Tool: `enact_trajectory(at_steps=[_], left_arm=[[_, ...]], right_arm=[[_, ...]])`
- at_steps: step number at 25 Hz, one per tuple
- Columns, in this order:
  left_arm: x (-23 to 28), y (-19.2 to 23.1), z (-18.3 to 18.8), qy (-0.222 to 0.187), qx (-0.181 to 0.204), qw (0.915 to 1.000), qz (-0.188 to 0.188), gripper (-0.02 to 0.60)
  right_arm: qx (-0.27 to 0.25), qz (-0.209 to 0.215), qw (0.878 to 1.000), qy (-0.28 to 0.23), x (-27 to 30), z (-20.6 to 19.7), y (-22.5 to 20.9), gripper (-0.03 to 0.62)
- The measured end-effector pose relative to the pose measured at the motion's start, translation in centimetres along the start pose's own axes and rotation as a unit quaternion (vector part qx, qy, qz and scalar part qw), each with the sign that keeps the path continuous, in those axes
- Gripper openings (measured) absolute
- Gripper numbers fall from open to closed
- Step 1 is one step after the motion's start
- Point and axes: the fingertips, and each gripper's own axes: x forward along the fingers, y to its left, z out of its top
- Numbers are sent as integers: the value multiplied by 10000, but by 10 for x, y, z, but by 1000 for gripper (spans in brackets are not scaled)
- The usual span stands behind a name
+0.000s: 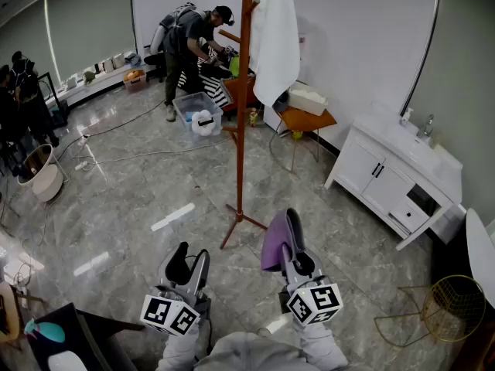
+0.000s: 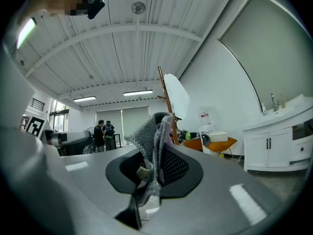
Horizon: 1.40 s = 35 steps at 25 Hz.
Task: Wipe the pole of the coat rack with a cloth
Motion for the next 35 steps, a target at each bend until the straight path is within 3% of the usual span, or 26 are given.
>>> enact_trajectory(at_steps=[18, 28, 35], left_arm=[[13, -15, -9, 48, 96, 9999, 75, 242], [44, -63, -32, 108, 279, 9995, 134, 242], [59, -66, -41, 134, 302, 9990, 311, 242]], right_arm=[[-46, 259, 9996, -93, -3, 4, -13, 52], [-1, 435, 9990, -24, -15, 13, -67, 52], [86, 670, 9977, 62, -3, 6, -82, 52]])
